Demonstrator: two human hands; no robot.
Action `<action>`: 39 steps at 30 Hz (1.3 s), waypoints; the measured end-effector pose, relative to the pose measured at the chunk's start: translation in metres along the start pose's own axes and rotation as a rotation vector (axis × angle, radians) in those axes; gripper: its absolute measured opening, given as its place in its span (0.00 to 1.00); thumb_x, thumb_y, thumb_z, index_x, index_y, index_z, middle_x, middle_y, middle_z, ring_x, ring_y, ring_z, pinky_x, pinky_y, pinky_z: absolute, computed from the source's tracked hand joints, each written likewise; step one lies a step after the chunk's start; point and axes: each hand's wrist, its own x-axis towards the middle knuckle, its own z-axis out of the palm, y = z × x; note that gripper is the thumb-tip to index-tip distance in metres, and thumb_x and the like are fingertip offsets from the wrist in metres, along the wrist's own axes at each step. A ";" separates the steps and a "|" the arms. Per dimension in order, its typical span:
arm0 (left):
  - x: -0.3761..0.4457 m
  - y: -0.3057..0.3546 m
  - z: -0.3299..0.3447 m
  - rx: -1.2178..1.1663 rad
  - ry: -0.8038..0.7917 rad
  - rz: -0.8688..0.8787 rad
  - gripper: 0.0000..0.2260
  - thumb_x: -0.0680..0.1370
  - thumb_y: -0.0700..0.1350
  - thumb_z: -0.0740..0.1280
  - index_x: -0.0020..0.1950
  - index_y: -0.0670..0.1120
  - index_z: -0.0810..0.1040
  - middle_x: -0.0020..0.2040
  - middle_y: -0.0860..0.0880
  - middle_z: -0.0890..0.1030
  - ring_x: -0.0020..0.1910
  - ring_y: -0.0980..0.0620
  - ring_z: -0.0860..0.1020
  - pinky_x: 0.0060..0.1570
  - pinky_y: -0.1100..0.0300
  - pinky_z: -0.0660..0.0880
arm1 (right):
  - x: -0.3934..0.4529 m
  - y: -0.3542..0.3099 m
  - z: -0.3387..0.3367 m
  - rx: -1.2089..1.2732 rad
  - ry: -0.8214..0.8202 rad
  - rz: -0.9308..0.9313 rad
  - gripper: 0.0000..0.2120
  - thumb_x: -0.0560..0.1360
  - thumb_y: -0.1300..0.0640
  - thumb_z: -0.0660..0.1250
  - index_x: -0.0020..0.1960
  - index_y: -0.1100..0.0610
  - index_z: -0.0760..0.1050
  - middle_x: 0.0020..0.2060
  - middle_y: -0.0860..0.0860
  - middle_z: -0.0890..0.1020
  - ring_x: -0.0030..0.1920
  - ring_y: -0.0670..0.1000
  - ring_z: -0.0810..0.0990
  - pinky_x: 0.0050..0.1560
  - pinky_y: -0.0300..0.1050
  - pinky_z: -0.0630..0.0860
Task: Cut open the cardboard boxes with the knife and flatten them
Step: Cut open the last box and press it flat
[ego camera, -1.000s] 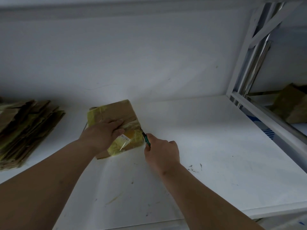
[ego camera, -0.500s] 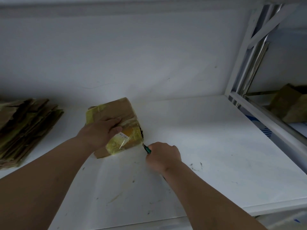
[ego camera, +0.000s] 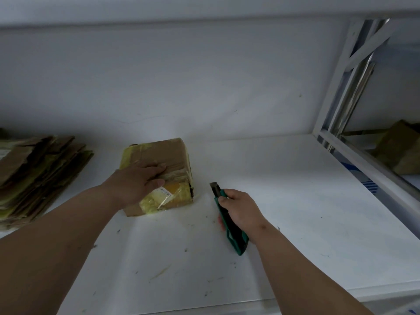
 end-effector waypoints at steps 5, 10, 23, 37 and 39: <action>-0.004 0.008 -0.002 0.075 -0.003 -0.102 0.25 0.77 0.69 0.50 0.73 0.65 0.63 0.75 0.63 0.62 0.75 0.53 0.60 0.72 0.41 0.55 | 0.013 0.004 -0.005 -0.183 0.111 -0.006 0.10 0.81 0.57 0.58 0.41 0.57 0.69 0.35 0.54 0.74 0.35 0.53 0.70 0.40 0.44 0.68; -0.003 0.046 -0.005 0.014 0.106 -0.218 0.31 0.68 0.77 0.50 0.47 0.54 0.74 0.51 0.55 0.77 0.59 0.48 0.74 0.54 0.51 0.71 | 0.023 0.007 0.002 -0.492 0.135 -0.001 0.11 0.81 0.53 0.57 0.61 0.51 0.74 0.43 0.50 0.78 0.46 0.53 0.77 0.55 0.48 0.70; -0.016 0.057 -0.021 -0.008 -0.090 -0.029 0.27 0.74 0.51 0.66 0.73 0.55 0.68 0.67 0.53 0.72 0.61 0.52 0.72 0.59 0.56 0.73 | 0.020 0.011 -0.001 -0.702 0.331 -0.106 0.15 0.79 0.54 0.58 0.62 0.47 0.76 0.64 0.48 0.72 0.59 0.51 0.72 0.59 0.49 0.62; -0.049 -0.005 0.015 0.018 0.216 -0.009 0.30 0.73 0.48 0.68 0.74 0.59 0.67 0.72 0.51 0.68 0.68 0.43 0.65 0.69 0.51 0.66 | 0.020 0.000 0.057 -0.517 0.174 -0.323 0.18 0.78 0.51 0.64 0.67 0.51 0.73 0.60 0.49 0.77 0.58 0.51 0.79 0.62 0.56 0.74; -0.049 -0.003 0.018 0.049 0.245 -0.011 0.29 0.76 0.49 0.68 0.76 0.60 0.64 0.73 0.52 0.67 0.68 0.45 0.64 0.68 0.52 0.66 | 0.018 0.002 0.061 -0.429 0.197 -0.304 0.17 0.77 0.51 0.66 0.65 0.52 0.73 0.59 0.49 0.76 0.55 0.52 0.80 0.58 0.55 0.77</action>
